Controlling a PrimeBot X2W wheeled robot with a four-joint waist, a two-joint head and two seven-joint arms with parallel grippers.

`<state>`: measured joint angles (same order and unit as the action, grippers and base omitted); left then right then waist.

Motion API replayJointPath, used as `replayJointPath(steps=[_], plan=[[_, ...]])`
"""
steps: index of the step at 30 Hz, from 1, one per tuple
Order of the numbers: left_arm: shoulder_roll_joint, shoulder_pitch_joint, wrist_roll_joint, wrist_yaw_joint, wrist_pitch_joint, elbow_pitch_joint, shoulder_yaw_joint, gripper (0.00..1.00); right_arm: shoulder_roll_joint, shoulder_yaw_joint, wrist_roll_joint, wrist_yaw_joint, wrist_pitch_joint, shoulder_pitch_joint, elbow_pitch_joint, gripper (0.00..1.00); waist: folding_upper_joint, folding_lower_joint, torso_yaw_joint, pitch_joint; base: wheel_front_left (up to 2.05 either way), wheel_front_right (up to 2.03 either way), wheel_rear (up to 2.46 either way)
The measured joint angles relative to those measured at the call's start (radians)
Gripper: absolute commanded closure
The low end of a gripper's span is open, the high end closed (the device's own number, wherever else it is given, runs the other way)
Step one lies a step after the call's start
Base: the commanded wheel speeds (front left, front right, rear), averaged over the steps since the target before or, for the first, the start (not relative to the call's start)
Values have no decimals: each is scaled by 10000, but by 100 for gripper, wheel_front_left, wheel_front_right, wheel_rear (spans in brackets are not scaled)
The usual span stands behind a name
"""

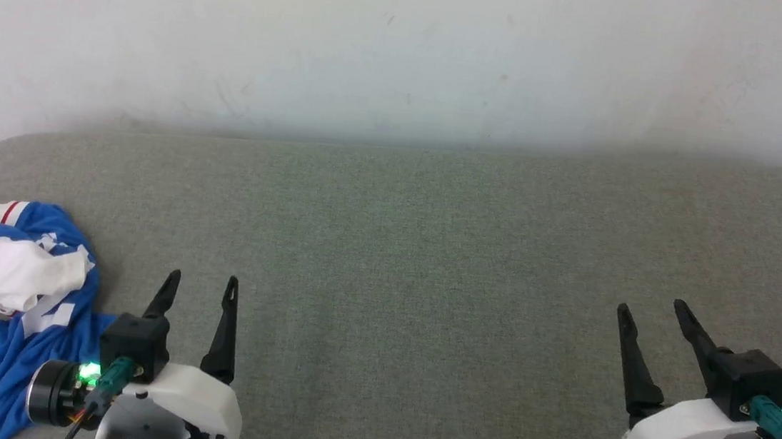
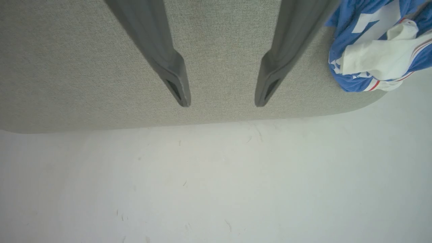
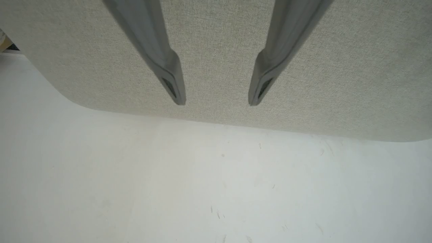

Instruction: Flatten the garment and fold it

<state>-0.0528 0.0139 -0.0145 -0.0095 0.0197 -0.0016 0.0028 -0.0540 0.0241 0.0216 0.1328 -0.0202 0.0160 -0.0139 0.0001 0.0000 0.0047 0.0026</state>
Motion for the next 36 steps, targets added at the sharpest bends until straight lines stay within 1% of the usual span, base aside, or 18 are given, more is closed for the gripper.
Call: replayJointPath(steps=[9,17,36], plan=[[0,6,-136,-75,178,33,84,0,0,121,81,0,-190,1,-31,0,0,0,214,51,0,0,0],[0,54,-261,-161,351,105,123,0,0,328,81,0,-347,0,-82,0,0,0,577,85,0,0,0],[0,249,-433,-165,755,157,328,0,2,433,245,0,-750,-1,-288,0,0,0,1985,35,0,0,0]])
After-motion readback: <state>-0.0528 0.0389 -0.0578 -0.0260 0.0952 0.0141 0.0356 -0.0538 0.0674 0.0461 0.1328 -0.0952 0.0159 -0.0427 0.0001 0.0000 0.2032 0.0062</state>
